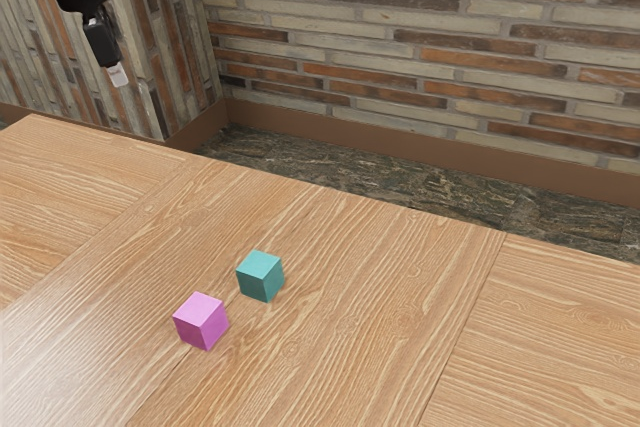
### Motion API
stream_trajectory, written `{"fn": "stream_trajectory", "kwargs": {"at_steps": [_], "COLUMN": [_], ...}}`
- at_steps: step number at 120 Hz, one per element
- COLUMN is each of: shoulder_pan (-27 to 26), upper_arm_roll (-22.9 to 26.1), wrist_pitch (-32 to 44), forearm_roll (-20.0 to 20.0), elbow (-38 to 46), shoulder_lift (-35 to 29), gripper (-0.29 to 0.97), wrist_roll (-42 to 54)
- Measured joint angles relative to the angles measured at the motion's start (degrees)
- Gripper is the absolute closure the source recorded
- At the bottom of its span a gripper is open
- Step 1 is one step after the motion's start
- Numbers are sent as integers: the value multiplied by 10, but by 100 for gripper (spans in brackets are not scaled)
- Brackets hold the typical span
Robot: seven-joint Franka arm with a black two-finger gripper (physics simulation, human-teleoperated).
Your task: Pick up the blue block with one arm, and put the blue block on the pink block with one arm
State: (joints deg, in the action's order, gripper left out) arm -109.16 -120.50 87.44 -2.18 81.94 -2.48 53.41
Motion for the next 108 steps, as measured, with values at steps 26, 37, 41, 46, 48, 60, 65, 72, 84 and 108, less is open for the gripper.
{"fn": "stream_trajectory", "kwargs": {"at_steps": [26, 37, 41, 46, 48, 60, 65, 72, 84, 108], "shoulder_pan": [18, 42, -1, -95, -117, -169, -192, -215, -254, -402], "upper_arm_roll": [0, 45, 63, 74, 75, 42, 27, 16, -11, -205], "wrist_pitch": [-6, 7, 24, 48, 57, 103, 118, 137, 168, 250], "forearm_roll": [0, 14, 29, 67, 86, 175, 196, 217, 236, 194], "elbow": [-27, -119, -96, -68, -63, -53, -52, -51, -50, -60], "shoulder_lift": [27, 65, 43, -35, -70, -233, -254, -275, -314, -369], "gripper": [1, 0, 0, 1, 1, 0, 0, 0, 0, 0], "wrist_roll": [-1, -42, -64, -92, -105, -191, -229, -280, -358, -489]}}
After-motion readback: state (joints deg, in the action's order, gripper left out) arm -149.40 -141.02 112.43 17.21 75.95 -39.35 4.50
